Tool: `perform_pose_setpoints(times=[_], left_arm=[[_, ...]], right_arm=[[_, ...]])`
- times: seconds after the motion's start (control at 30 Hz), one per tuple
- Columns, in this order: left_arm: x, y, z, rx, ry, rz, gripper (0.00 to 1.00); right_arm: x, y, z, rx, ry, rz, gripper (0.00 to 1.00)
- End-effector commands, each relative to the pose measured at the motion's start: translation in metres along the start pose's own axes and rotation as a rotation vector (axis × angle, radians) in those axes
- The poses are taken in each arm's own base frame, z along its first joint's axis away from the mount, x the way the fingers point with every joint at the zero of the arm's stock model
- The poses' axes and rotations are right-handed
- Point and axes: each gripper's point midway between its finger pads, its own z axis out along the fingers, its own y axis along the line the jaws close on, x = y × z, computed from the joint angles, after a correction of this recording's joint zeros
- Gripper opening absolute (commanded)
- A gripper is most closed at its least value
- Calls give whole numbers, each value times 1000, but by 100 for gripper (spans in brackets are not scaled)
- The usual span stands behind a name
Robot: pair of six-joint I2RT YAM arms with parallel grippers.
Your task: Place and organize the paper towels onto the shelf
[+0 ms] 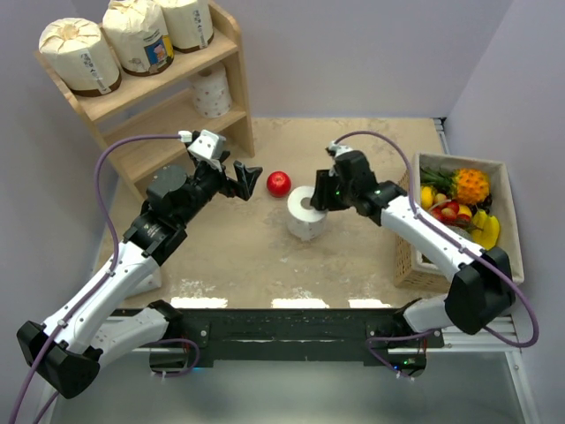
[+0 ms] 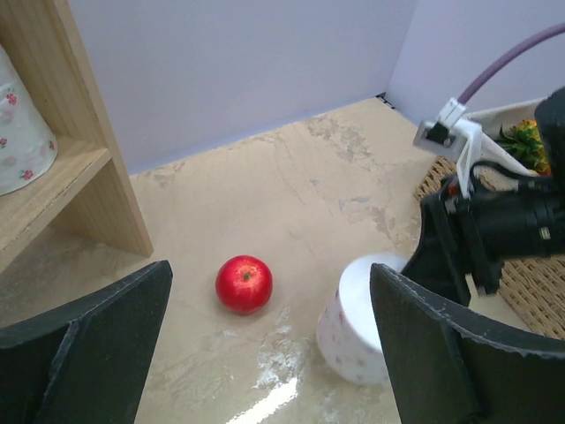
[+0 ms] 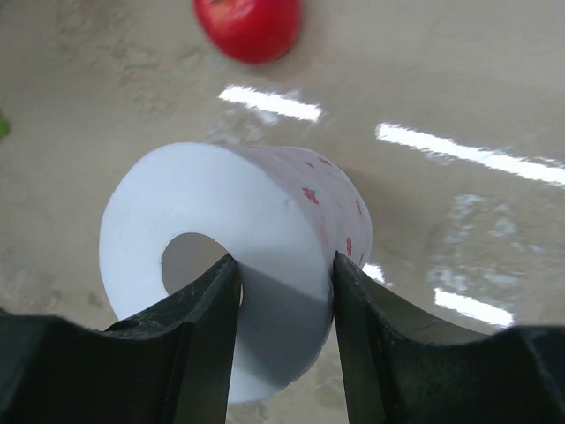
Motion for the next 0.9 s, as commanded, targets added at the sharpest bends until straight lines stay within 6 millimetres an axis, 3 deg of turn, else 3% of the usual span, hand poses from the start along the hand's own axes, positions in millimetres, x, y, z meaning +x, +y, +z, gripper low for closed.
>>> perform_pose_setpoints(times=[0.0, 0.07, 0.17, 0.3, 0.57, 0.7, 0.87], left_arm=[[-10, -1, -2, 3, -32, 27, 99], [-7, 3, -1, -24, -24, 36, 99], [-1, 5, 1, -43, -10, 49, 98], [4, 7, 3, -56, 3, 62, 98], [10, 7, 6, -62, 20, 74, 98], [23, 5, 8, -55, 86, 109, 98], [23, 0, 11, -54, 154, 154, 97]], right_arm=[[11, 74, -7, -163, -51, 2, 47], [21, 96, -3, -196, -52, -2, 47], [35, 116, 7, -209, -37, -12, 48], [44, 121, 19, -193, -34, -11, 48], [49, 118, 30, -172, -56, 5, 60], [40, 118, 17, -179, -85, 8, 67], [11, 97, -31, -107, -193, -12, 68]])
